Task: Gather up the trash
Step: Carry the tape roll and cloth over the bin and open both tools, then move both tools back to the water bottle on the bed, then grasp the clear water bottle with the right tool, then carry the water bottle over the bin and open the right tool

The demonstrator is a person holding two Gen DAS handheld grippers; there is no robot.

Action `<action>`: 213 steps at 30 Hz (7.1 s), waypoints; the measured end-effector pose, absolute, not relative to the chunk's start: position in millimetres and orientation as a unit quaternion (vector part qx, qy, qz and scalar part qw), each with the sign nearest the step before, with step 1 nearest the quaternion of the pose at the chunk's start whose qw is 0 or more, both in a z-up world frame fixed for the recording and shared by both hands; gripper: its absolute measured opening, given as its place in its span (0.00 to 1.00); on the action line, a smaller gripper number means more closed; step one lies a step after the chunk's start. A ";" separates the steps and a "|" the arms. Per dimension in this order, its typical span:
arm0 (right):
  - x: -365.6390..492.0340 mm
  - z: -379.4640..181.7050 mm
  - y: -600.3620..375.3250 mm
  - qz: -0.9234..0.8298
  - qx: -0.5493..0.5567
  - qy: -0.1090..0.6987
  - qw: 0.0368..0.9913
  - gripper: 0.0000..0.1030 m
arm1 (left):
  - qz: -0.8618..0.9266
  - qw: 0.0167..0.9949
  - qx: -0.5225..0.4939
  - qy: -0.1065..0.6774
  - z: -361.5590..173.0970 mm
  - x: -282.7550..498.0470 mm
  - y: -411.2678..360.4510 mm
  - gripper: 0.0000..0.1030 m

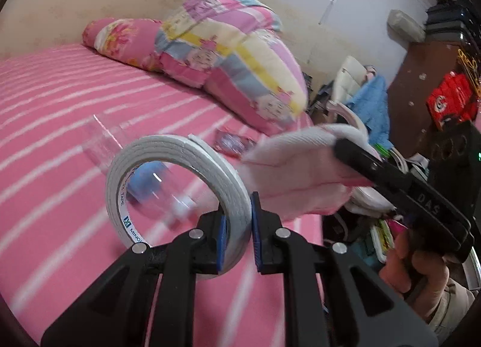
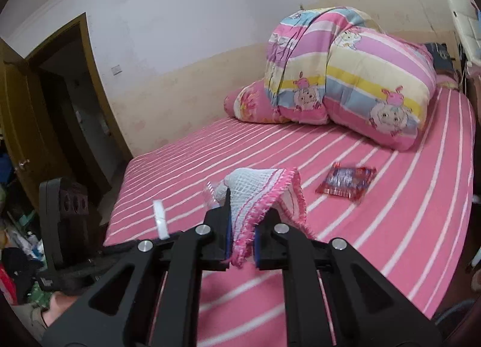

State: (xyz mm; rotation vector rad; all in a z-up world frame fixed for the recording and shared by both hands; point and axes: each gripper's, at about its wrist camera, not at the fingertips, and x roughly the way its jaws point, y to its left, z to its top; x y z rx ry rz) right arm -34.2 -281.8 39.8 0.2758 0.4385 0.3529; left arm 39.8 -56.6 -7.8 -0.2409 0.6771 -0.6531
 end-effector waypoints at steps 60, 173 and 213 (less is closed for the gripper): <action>-261.9 -120.0 -636.4 -0.189 0.278 0.412 0.847 0.64 | -0.415 0.655 -0.025 0.631 -188.4 -62.8 -516.8 0.77; -201.6 72.6 -370.3 0.109 0.041 0.294 0.949 0.60 | -0.458 0.691 -0.312 0.465 32.0 -54.2 -209.0 0.60; -254.5 -138.8 -583.7 -0.153 0.153 0.480 0.850 0.83 | -0.373 0.595 -0.127 0.701 -213.9 -74.4 -485.6 0.83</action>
